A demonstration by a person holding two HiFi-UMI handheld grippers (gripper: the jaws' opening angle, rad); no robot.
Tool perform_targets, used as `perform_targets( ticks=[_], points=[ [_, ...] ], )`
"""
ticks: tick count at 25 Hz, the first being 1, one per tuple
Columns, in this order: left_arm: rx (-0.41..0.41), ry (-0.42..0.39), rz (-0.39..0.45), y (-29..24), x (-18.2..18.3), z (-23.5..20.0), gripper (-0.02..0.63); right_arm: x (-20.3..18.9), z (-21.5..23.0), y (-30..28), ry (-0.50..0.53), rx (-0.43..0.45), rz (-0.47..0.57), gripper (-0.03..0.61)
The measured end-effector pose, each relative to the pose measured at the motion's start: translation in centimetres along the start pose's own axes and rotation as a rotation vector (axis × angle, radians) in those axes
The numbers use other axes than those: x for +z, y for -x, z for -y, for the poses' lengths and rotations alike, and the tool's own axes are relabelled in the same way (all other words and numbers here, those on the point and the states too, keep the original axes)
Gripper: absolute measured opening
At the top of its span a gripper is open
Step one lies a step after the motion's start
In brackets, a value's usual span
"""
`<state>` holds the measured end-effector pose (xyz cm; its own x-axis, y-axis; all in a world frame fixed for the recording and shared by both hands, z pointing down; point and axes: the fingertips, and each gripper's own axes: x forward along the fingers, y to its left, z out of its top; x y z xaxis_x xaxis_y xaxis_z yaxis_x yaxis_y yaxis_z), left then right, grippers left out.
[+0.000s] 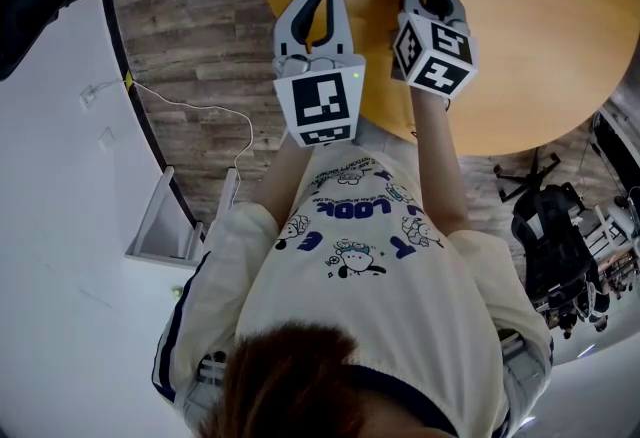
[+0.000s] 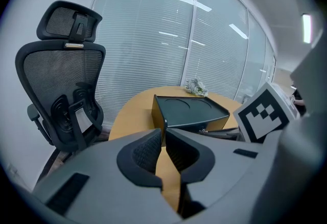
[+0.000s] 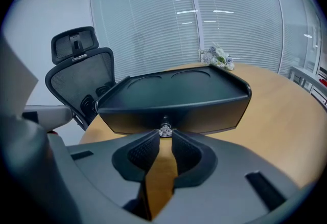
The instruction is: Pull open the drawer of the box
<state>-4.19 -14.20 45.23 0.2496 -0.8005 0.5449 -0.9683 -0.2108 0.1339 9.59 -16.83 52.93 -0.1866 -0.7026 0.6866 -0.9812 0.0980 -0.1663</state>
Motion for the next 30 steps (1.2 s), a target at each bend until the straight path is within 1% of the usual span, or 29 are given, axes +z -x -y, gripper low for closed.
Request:
perform_targets(
  ticks=[14,30],
  points=[
    [-0.004,-0.006,-0.002,0.8,-0.2,0.2,0.035,-0.1,-0.1,0.2,0.003,0.011,0.004,0.087],
    [-0.021,-0.012,0.006,2.0,-1.1,1.3,0.035,-2.5,-0.5,2.0,-0.006,0.018,-0.019,0.086]
  ],
)
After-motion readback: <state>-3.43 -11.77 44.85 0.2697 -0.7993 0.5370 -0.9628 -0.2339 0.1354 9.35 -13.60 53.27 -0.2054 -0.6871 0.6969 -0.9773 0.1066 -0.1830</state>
